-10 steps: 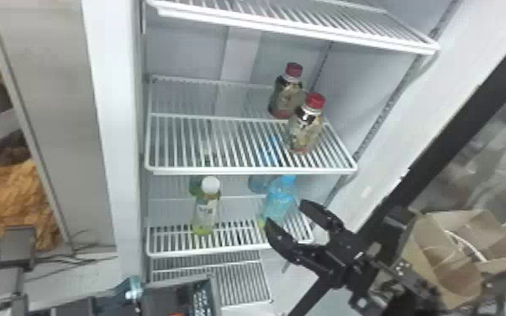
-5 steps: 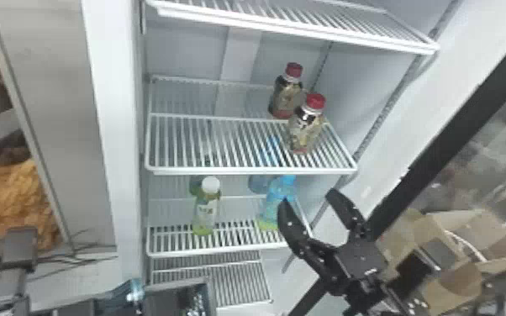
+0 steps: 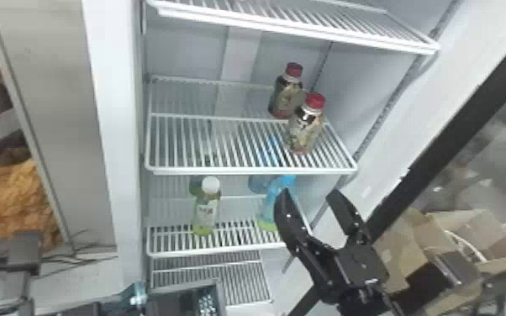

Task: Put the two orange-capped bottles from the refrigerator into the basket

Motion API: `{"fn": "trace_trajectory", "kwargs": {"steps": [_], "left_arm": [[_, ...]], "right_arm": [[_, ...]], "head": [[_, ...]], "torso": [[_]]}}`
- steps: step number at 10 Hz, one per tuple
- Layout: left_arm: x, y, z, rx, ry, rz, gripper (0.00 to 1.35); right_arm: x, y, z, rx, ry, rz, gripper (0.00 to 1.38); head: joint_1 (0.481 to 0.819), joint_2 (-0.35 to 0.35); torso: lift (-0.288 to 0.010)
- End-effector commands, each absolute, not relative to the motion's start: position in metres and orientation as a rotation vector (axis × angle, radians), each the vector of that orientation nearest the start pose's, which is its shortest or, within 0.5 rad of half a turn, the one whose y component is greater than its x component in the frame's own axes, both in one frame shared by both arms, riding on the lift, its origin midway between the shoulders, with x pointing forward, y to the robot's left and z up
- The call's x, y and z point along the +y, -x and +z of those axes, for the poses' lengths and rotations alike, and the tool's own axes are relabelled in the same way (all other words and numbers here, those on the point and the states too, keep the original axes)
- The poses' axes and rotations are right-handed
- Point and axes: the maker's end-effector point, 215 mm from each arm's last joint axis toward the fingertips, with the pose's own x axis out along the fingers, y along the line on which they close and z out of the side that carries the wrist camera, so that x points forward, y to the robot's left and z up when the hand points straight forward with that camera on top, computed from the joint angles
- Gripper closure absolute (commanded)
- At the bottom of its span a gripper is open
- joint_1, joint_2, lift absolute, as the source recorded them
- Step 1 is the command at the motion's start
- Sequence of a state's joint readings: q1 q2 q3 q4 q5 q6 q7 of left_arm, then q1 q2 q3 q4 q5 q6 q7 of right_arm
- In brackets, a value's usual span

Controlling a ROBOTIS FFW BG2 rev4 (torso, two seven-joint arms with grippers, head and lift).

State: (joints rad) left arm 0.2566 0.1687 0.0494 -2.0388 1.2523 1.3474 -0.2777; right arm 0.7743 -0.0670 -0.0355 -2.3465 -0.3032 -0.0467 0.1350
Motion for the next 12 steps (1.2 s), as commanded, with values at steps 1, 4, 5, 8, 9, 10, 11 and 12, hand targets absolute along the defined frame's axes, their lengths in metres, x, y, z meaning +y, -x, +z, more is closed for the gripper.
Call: {"fn": "trace_trajectory", "kwargs": {"steps": [1, 4, 5, 8, 9, 10, 11, 12], "left_arm": [[-0.0041, -0.2936, -0.3519, 0.935, 0.943, -1.055, 1.21], [-0.0044, -0.2937, -0.3524, 0.936, 0.946, -1.055, 1.21], [-0.0038, -0.2933, -0.3526, 0.936, 0.949, -1.053, 1.21], [-0.0021, -0.2942, -0.3522, 0.932, 0.95, -1.049, 1.21], [-0.0021, -0.2942, -0.3522, 0.932, 0.95, -1.049, 1.21], [-0.0022, -0.294, -0.3525, 0.933, 0.953, -1.049, 1.21], [-0.0023, -0.294, -0.3517, 0.932, 0.952, -1.05, 1.21], [-0.0022, -0.294, -0.3525, 0.933, 0.953, -1.049, 1.21]], "right_arm": [[-0.2122, -0.3743, -0.2677, -0.039, -0.23, 0.157, 0.17], [-0.2115, -0.3746, -0.2711, -0.024, -0.216, 0.159, 0.16], [-0.2114, -0.3749, -0.2663, -0.03, -0.191, 0.161, 0.16], [-0.2107, -0.3757, -0.2672, -0.024, -0.183, 0.163, 0.13], [-0.2111, -0.3752, -0.2672, -0.021, -0.168, 0.162, 0.12], [-0.2118, -0.3763, -0.2626, -0.024, -0.135, 0.162, 0.12], [-0.2117, -0.3763, -0.2634, -0.022, -0.135, 0.162, 0.12], [-0.2125, -0.3764, -0.2641, -0.02, -0.132, 0.161, 0.11]], "head": [[0.695, -0.35], [0.695, -0.35], [0.695, -0.35], [0.695, -0.35], [0.695, -0.35], [0.695, -0.35], [0.695, -0.35], [0.695, -0.35]], "torso": [[-0.04], [-0.04], [-0.04], [-0.04], [-0.04], [-0.04], [-0.04], [-0.04]]}}
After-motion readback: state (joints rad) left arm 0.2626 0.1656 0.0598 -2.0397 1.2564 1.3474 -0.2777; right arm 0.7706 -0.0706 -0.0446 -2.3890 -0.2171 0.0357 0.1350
